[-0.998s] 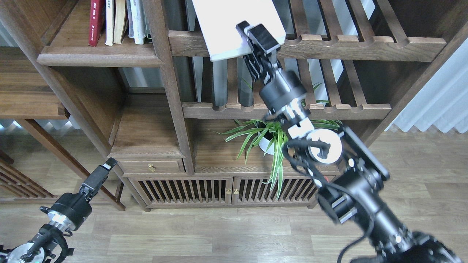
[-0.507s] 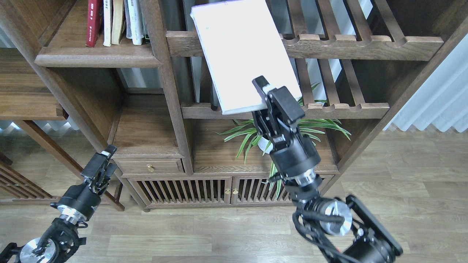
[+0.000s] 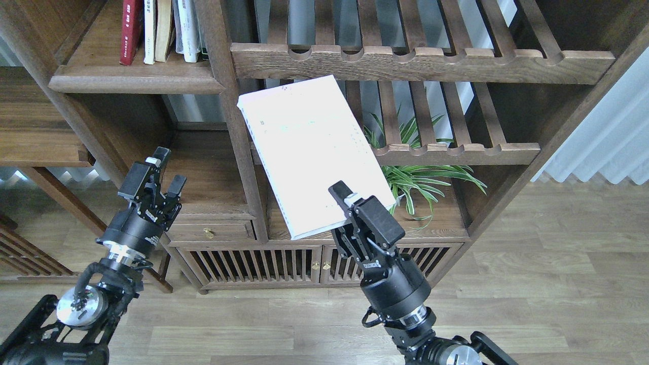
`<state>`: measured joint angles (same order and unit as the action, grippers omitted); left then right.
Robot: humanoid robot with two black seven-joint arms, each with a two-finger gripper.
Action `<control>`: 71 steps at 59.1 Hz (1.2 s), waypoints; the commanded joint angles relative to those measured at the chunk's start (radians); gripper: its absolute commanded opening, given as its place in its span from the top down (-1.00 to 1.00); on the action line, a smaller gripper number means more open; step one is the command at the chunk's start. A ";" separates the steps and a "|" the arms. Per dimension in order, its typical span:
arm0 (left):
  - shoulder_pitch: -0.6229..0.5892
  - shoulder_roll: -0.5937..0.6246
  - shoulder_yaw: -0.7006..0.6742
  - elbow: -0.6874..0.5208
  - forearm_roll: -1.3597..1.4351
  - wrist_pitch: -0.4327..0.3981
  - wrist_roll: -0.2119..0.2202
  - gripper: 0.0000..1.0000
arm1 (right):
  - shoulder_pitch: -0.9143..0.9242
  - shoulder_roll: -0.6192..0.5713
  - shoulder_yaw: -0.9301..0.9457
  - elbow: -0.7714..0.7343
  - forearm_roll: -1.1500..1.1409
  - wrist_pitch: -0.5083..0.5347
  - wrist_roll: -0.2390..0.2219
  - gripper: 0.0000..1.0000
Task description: Organize books on shelf
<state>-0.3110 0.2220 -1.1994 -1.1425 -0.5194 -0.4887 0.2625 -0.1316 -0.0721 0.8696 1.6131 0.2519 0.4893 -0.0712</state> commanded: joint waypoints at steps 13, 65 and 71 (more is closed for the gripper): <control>-0.045 0.166 0.153 -0.121 -0.097 0.000 0.000 -0.96 | 0.127 -0.009 -0.001 -0.179 0.013 -0.001 -0.030 0.67; -0.051 0.162 0.365 -0.163 -0.067 0.000 0.004 -0.83 | 0.179 0.011 -0.020 -0.226 0.050 -0.001 -0.056 0.64; -0.063 0.152 0.394 -0.163 -0.053 0.000 0.004 -0.81 | 0.175 0.012 -0.030 -0.226 0.050 -0.001 -0.056 0.64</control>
<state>-0.3630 0.3828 -0.8337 -1.3054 -0.5847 -0.4887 0.2670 0.0474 -0.0624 0.8503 1.3856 0.3025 0.4885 -0.1275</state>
